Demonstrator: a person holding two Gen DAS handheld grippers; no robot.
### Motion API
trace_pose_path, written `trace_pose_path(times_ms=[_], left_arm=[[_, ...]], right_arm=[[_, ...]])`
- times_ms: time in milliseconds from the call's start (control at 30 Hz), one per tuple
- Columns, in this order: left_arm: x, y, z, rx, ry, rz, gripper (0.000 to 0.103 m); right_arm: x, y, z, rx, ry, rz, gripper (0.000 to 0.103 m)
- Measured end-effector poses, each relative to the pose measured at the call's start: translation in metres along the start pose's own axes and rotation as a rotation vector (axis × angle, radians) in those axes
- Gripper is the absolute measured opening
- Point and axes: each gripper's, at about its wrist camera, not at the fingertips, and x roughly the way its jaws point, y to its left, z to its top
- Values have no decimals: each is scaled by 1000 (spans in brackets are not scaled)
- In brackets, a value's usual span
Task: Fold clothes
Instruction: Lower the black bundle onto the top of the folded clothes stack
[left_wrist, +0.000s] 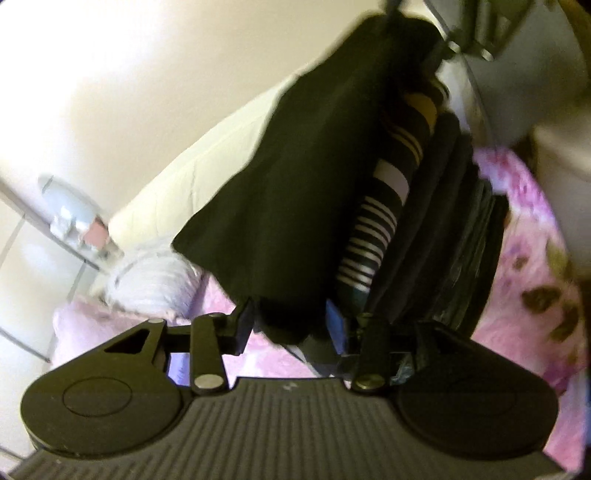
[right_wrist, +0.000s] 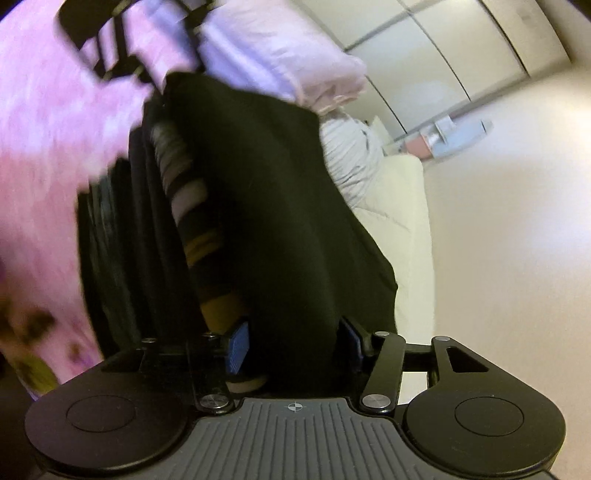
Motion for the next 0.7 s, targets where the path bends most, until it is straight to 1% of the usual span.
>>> trace_pose_path(times_ms=[100, 233, 300, 367, 467, 500, 567, 633, 700], left_arm=[[-18, 20, -3, -87, -31, -1, 39], [-12, 38, 12, -205, -54, 11, 39], [1, 45, 25, -256, -57, -6, 39], [17, 50, 34, -295, -45, -27, 38], [33, 58, 35, -340, 12, -75, 36], [36, 54, 33, -348, 26, -90, 35], [34, 41, 28, -355, 40, -109, 33], [27, 29, 20, -353, 48, -112, 33], [26, 24, 16, -354, 60, -117, 33]], right_arm=[[-8, -25, 8, 147, -79, 45, 53], [-19, -58, 18, 342, -187, 105, 53], [-2, -76, 16, 462, -183, 126, 53], [18, -90, 7, 581, -172, 155, 53], [50, -103, -17, 748, -94, 246, 53], [56, -101, -25, 786, -78, 274, 53], [53, -92, -38, 829, -67, 298, 53], [44, -82, -46, 833, -69, 306, 53], [36, -75, -53, 830, -72, 314, 53]])
